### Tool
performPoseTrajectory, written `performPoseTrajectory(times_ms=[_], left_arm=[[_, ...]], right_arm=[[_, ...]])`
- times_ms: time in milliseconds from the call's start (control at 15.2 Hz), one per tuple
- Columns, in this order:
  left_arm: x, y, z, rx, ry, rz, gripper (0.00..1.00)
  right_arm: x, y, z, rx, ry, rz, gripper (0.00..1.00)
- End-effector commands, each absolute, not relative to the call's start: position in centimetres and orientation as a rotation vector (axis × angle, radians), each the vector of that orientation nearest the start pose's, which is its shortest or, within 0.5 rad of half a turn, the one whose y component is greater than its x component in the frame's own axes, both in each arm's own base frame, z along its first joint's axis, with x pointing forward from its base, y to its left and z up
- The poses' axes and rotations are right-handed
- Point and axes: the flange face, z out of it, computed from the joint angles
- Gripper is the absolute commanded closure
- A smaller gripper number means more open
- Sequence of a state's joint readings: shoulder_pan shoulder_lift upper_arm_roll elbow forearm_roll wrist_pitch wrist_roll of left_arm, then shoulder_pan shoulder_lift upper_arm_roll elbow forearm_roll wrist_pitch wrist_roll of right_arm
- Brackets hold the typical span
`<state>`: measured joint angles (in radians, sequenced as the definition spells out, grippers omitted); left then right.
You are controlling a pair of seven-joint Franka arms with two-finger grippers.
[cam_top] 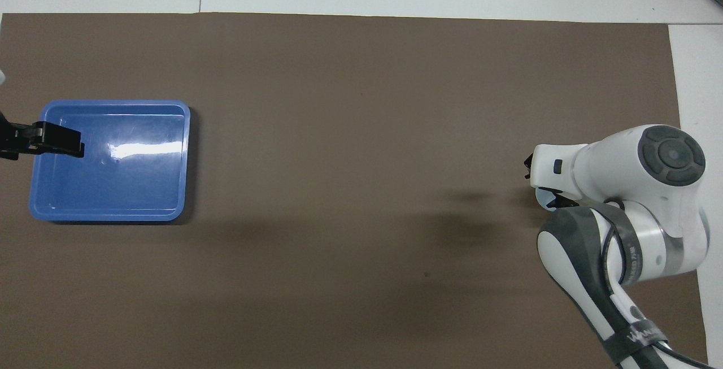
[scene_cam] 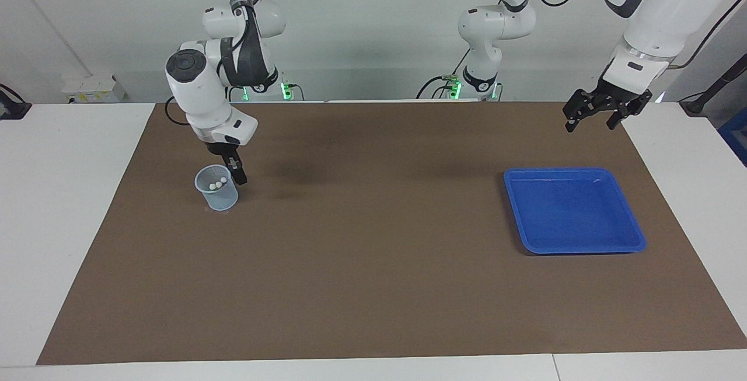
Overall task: Right arm passes pens to left for tray arrangement
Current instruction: 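Grasp the purple pen from the white cup with the right gripper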
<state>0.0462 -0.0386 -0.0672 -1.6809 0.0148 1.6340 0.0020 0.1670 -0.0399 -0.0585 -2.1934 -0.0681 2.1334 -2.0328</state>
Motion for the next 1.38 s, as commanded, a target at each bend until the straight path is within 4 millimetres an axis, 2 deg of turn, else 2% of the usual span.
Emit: performPoseTrajectory(times_ms=[0, 329, 526, 1316], left_arm=[[53.2, -1.2, 60.0, -3.133, 0.06, 0.024, 0.0], [53.3, -1.2, 60.0, -3.133, 0.06, 0.017, 0.0], [53.2, -1.2, 59.9, -3.133, 0.06, 0.024, 0.0], [53.3, -1.2, 59.9, -3.133, 0.058, 0.017, 0.0]], right_arm=[[51.9, 3.6, 39.9, 1.3, 2.827, -0.103, 0.33], [52.1, 2.5, 39.9, 1.237, 2.827, -0.158, 0.36], [52.3, 1.7, 39.3, 1.25, 2.806, -0.147, 0.44], [52.1, 1.2, 38.5, 1.271, 2.81, -0.157, 0.45]])
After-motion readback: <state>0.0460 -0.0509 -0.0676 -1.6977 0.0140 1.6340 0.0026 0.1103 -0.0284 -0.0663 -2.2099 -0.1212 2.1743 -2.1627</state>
